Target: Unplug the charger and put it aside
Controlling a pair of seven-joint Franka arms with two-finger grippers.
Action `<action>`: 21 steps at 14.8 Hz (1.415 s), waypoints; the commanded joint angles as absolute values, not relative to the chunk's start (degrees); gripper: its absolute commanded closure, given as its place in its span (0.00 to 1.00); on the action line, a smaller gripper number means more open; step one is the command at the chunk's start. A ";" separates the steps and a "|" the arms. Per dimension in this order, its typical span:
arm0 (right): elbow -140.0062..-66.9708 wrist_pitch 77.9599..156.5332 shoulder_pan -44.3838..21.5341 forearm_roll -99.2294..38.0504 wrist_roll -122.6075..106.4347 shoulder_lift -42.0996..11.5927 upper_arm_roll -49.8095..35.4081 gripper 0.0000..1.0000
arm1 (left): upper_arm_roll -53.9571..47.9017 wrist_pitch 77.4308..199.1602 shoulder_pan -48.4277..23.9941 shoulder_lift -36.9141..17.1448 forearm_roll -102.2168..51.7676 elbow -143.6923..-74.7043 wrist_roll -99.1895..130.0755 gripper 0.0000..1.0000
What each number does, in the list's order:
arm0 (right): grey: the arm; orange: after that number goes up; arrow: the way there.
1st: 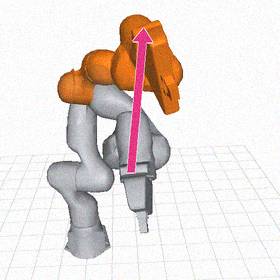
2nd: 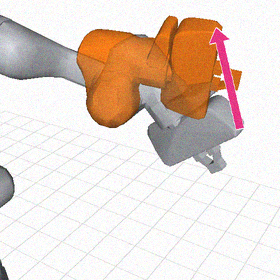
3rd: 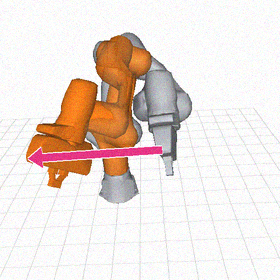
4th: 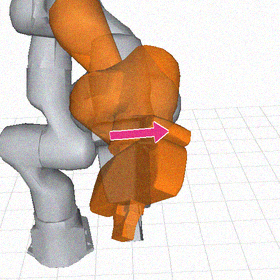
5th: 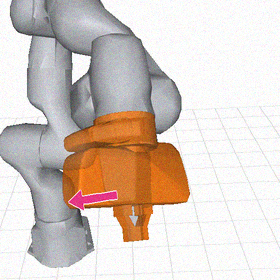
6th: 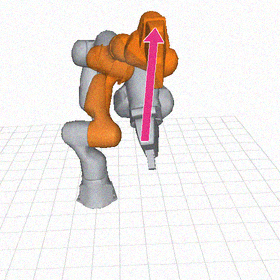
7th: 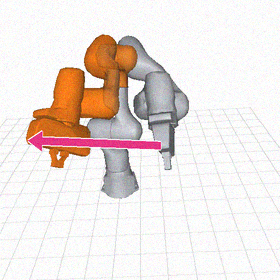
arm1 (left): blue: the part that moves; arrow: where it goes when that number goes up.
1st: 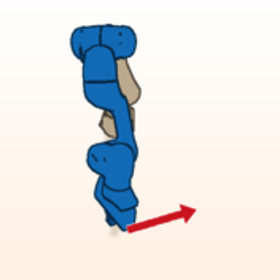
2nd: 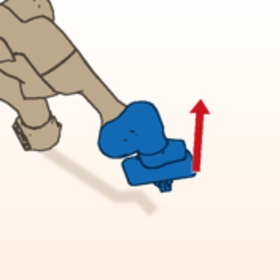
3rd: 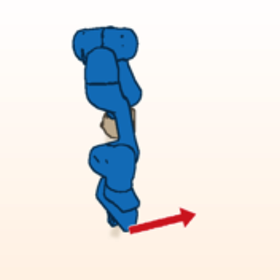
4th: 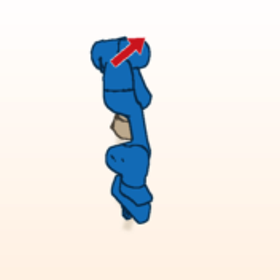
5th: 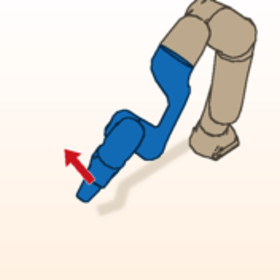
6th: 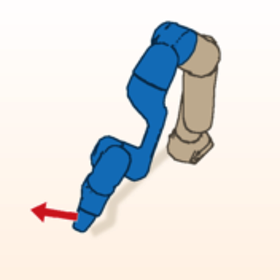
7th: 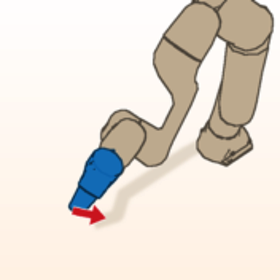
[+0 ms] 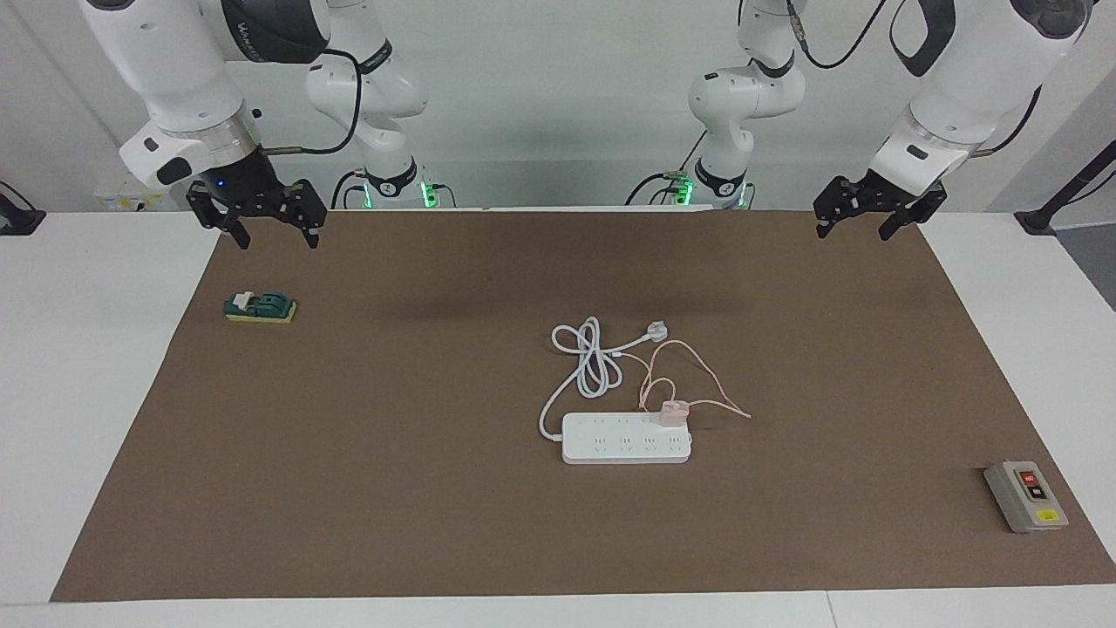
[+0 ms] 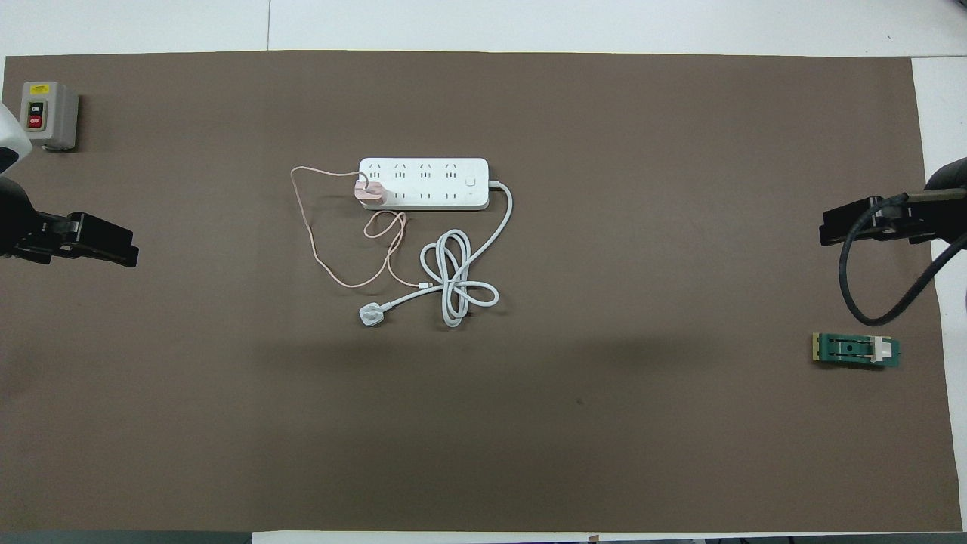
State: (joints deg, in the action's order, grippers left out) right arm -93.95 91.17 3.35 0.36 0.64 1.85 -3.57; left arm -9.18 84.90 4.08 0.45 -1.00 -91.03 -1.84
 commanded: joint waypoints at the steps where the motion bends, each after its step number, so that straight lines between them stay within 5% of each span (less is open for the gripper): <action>1: -94.92 91.49 4.13 -0.62 1.41 2.81 -3.96 0.00 | -8.70 86.04 3.69 1.32 -0.53 -92.02 -1.14 0.00; 21: -96.85 91.67 3.34 -3.06 12.61 2.46 -4.22 0.00 | -7.64 86.22 3.52 1.84 -0.26 -93.16 9.62 0.00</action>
State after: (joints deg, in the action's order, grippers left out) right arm -94.61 91.14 3.24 -0.61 6.83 1.83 -3.73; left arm -7.24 85.24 4.11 0.48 -0.91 -91.19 3.04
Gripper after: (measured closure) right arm 0.000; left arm 0.000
